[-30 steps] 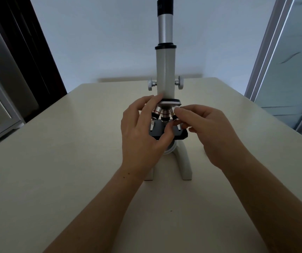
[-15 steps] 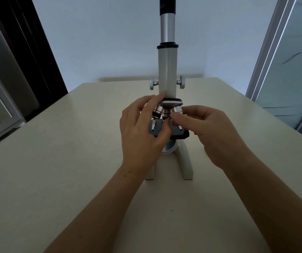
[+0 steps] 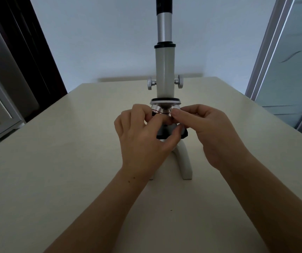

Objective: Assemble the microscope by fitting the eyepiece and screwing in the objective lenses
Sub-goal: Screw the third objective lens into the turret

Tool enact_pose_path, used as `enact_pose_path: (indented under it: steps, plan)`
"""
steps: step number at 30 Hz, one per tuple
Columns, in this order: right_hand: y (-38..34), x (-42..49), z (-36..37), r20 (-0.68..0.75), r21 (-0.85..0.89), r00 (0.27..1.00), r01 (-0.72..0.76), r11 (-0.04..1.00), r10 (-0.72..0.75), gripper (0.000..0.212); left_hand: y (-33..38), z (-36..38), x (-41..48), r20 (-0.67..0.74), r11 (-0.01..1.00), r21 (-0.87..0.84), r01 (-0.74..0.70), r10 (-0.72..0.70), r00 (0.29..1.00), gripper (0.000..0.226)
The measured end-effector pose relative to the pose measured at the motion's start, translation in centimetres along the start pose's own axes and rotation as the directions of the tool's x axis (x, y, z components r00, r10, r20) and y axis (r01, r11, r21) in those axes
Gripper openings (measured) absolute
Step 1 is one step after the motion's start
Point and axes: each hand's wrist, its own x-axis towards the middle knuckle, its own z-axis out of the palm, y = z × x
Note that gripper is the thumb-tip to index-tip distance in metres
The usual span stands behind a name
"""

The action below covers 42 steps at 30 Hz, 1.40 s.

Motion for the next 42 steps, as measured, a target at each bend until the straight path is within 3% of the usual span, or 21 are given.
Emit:
enact_pose_path:
  steps: [18,33,42]
  plan:
    - [0.23,0.34,0.68,-0.048,-0.205,0.998,0.025,0.979,-0.035,0.024,0.15,0.03,0.44,-0.025,0.999,-0.018,0.047,-0.047,0.999,0.025]
    - [0.14,0.36,0.65,-0.05,-0.144,0.997,0.053,0.988,-0.061,0.018,0.77,-0.42,0.35,0.0,0.999,0.014,0.037,-0.037,0.999,0.032]
    - [0.17,0.44,0.44,-0.054,-0.24,0.996,0.058,0.969,-0.073,0.023,0.75,-0.69,0.75,0.037,0.998,-0.004,0.055,-0.055,0.998,0.023]
